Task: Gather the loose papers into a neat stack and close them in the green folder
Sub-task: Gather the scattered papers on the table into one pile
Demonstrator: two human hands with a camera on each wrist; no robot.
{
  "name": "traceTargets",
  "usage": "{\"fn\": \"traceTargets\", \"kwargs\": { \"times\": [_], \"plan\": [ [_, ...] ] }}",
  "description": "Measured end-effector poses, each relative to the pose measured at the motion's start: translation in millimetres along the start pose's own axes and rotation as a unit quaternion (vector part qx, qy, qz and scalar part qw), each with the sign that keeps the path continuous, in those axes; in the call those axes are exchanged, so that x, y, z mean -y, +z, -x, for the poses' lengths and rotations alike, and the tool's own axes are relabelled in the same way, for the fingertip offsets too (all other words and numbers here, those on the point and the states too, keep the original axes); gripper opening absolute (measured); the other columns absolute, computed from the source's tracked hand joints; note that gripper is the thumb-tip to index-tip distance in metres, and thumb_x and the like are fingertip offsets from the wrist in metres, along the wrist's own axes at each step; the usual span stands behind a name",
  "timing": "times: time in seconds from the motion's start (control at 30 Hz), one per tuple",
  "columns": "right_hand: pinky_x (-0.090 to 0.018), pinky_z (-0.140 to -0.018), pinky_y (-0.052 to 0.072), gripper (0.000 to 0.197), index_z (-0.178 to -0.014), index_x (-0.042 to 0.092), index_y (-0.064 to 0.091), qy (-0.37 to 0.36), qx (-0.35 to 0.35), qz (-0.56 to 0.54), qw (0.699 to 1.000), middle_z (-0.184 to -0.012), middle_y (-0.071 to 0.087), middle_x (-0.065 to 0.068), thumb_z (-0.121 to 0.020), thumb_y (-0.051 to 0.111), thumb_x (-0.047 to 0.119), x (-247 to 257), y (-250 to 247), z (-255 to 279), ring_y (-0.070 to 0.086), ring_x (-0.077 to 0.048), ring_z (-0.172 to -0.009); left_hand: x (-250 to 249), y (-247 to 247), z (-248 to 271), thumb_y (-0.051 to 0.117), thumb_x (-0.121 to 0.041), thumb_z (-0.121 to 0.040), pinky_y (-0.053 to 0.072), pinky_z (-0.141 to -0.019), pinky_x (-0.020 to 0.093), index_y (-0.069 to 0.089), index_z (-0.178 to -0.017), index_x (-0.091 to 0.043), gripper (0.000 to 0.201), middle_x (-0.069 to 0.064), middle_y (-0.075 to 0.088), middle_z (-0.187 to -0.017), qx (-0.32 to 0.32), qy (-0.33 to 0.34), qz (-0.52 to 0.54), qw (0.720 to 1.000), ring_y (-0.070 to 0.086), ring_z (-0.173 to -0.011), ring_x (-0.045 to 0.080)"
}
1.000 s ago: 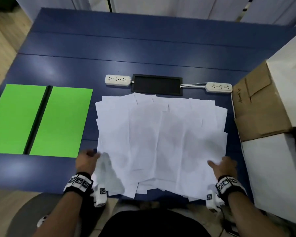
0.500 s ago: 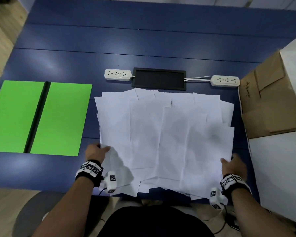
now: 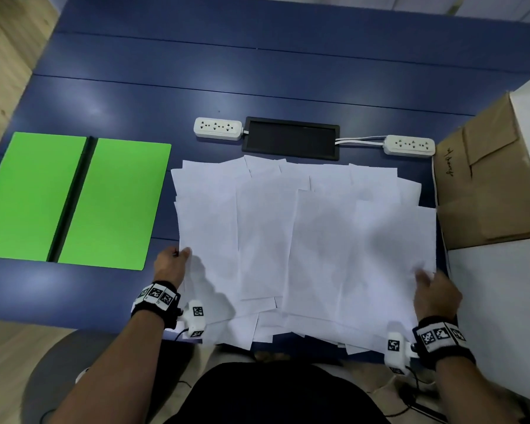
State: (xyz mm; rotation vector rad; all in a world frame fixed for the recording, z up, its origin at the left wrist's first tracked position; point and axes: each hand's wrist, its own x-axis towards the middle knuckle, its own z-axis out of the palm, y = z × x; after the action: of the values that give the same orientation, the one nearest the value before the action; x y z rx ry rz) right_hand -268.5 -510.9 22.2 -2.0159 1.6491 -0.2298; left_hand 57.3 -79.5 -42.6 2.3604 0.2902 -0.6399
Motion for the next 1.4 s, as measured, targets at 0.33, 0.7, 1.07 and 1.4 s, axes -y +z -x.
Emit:
{"fn": "traceTargets", "kwargs": {
  "times": [0.33,0.7,1.07,1.4],
  "plan": [
    [-0.033,-0.075,0.047,0.027,-0.099,-0.004,0.064,0.078,0.159,-0.021,0.984,-0.102,0.066,-0.022,-0.088,0.068,0.020,45,52,-7,0.065,-0.040,-0.094,3,-1,4,0.066,0.000,-0.093,0.052,-0.084,0.043,0.065,-0.108,-0.003,0.015,0.017,0.068,-0.101,0.080,0.003,0.101,0.992,0.064,-0.090,0.030],
    [-0.042,-0.101,0.036,0.042,-0.122,0.014,0.045,0.140,0.115,0.041,0.983,-0.109,0.070,-0.012,-0.084,0.062,0.010,86,87,20,0.065,-0.034,-0.103,8,-1,1,0.078,-0.012,-0.087,0.057,-0.085,0.045,0.073,-0.106,0.001,0.024,0.020,0.075,-0.101,0.062,0.033,0.019,0.997,0.072,-0.093,0.034],
    [-0.034,-0.074,0.042,0.024,-0.121,0.005,0.057,-0.024,0.025,0.037,0.999,-0.112,0.066,-0.025,-0.099,0.055,0.015,108,9,27,0.063,-0.042,-0.103,2,-5,5,0.073,-0.008,-0.091,0.046,-0.074,0.032,0.072,-0.111,0.000,0.022,0.018,0.073,-0.099,0.092,0.042,0.033,0.994,0.066,-0.086,0.028],
    [-0.038,-0.070,0.037,0.029,-0.108,-0.004,0.060,-0.123,-0.049,0.047,0.990,-0.101,0.066,-0.031,-0.095,0.064,0.022,134,-55,28,0.062,-0.047,-0.093,-2,-7,8,0.070,-0.009,-0.093,0.041,-0.056,0.025,0.069,-0.106,0.000,0.015,0.014,0.069,-0.093,0.111,0.037,0.030,0.993,0.059,-0.076,0.022]
  ]
}}
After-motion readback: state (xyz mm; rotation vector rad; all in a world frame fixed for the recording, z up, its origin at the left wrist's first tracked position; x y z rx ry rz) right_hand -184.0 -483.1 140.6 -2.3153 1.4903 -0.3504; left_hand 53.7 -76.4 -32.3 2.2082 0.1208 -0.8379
